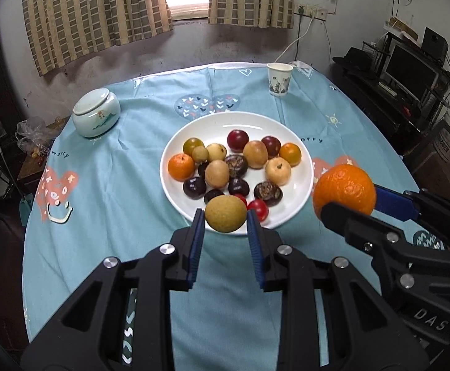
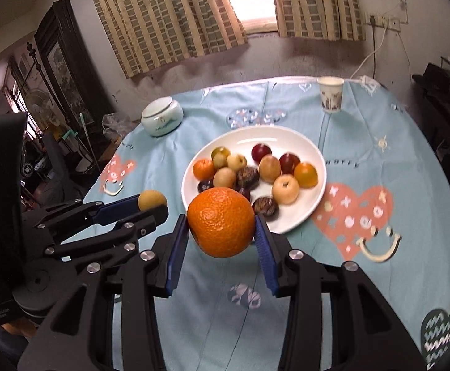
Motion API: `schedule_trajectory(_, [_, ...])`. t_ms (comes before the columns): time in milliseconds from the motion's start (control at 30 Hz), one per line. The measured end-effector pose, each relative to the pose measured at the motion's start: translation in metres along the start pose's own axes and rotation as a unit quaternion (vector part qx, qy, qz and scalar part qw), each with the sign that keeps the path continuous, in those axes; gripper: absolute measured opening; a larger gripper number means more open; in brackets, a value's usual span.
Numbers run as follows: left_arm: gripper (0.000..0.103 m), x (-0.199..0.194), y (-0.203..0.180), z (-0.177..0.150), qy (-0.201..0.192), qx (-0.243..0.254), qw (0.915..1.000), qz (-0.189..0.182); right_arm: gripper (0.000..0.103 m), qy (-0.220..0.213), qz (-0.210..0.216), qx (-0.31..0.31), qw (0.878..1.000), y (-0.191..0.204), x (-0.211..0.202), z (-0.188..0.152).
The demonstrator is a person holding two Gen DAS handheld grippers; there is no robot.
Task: Organize fruits
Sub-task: 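Carry the olive fruit and orange onto the white plate and release both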
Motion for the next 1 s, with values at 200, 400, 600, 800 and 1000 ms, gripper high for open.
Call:
schedule_trajectory(200, [0.028, 0.009, 0.000, 0.014, -0.003, 0.000, 1.0000, 0.002, 0.043, -0.005, 0.005, 0.006, 1.000, -0.012, 0.008, 0.015])
schedule_trajectory(400, [0.028, 0.022, 0.002, 0.012, 0.012, 0.002, 0.9999, 0.005, 0.043, 0.011, 0.012, 0.005, 1.000, -0.016, 0.021, 0.012])
schedule_trajectory(600, [0.028, 0.024, 0.010, 0.008, 0.018, -0.009, 0.9997, 0.013, 0.043, 0.024, 0.020, 0.000, 1.000, -0.012, 0.027, 0.004])
schedule_trajectory(800, [0.028, 0.023, 0.009, 0.009, 0.015, -0.009, 0.9997, 0.015, 0.043, 0.020, 0.015, -0.004, 1.000, -0.012, 0.025, 0.002])
schedule_trajectory(1000, [0.028, 0.030, 0.011, 0.023, 0.011, -0.013, 0.9997, 0.019, 0.043, 0.013, 0.002, -0.004, 1.000, -0.022, 0.027, 0.012])
Point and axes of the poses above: each gripper's, at about its wrist camera, not at the fingertips, and x roughly the way its jaws point, y to its left, z to its top, the point moved 3 cm from there along x, roughly the way its jaws point, and after that the axes turned 1 degree about x, right-handed, at the moved point
